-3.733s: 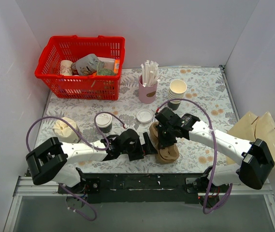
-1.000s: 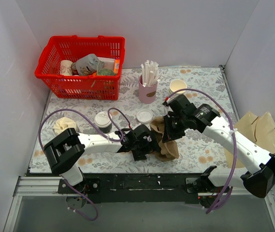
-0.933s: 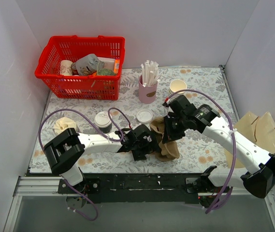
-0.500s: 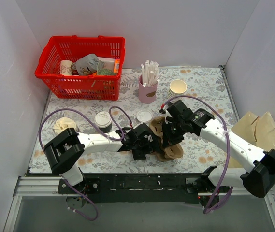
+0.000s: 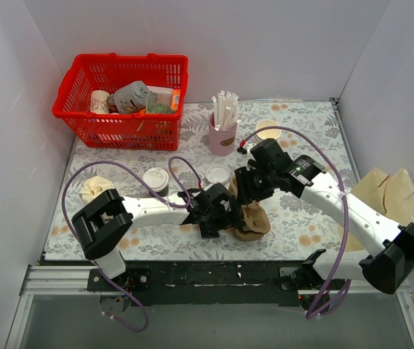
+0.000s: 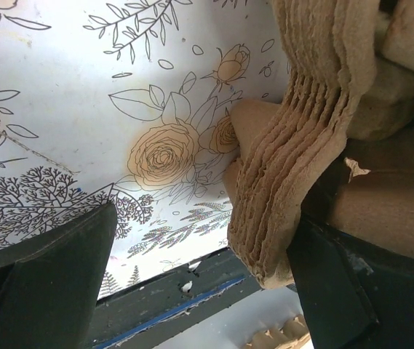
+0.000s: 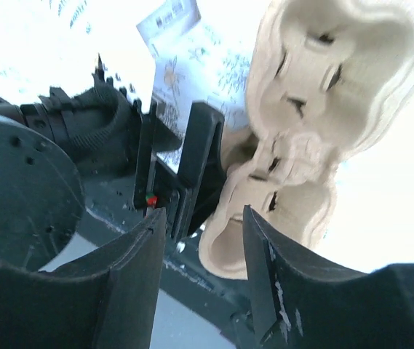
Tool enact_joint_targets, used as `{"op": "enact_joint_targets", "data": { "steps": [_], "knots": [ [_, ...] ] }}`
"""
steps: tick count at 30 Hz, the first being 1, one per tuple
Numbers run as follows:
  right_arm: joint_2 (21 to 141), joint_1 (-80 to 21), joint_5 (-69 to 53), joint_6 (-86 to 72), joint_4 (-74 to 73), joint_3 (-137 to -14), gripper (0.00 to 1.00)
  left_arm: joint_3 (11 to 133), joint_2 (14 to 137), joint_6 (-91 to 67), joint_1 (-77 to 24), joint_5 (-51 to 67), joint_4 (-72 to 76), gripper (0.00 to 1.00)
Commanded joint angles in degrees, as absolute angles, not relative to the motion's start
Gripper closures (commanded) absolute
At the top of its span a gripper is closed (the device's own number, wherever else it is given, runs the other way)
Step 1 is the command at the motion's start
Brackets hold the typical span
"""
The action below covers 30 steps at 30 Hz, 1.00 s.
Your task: Pack the takeout coffee
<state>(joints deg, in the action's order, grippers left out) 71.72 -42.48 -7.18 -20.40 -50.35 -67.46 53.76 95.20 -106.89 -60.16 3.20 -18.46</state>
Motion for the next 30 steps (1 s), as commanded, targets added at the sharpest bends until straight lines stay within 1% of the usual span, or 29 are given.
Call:
{"op": "enact_joint_targets", "data": {
  "steps": [1, 4, 9, 15, 19, 24, 27, 30],
  "knots": [
    [72.6, -42.4, -2.5, -17.4, -44.5, -71.4, 0.45, 54.4, 96.4, -105.3, -59.9, 3.0, -21.4, 0.03],
    [75.5, -42.3, -1.0, -17.2, -43.2, -72.6, 0.44, 53.7, 94.8, -105.6, -59.9, 2.3, -21.8, 0.02],
    [80.1, -42.5, 1.8, -15.5, -43.3, -74.2, 0.42, 51.2, 86.5, -105.6, -58.9, 0.7, -25.0, 0.02],
    [83.1, -44.9, 4.3, -14.9, -42.6, -74.3, 0.37, 51.5, 76.8, -103.5, -57.7, -4.7, -33.6, 0.02],
    [84.7, -46.8, 4.4, -15.5, -41.7, -75.1, 0.36, 51.1, 73.1, -104.2, -57.0, -7.6, -38.0, 0.02],
    [87.6, -48.2, 9.6, -16.4, -42.9, -75.9, 0.36, 48.3, 69.8, -106.7, -56.0, -9.1, -40.2, 0.02],
    [89.6, -49.0, 10.9, -17.3, -44.2, -75.7, 0.40, 46.8, 68.0, -107.3, -55.7, -9.0, -39.6, 0.02],
    [91.0, -50.4, 12.5, -18.1, -45.5, -76.7, 0.56, 46.3, 67.8, -107.6, -55.3, -9.1, -39.6, 0.02]
  ]
}}
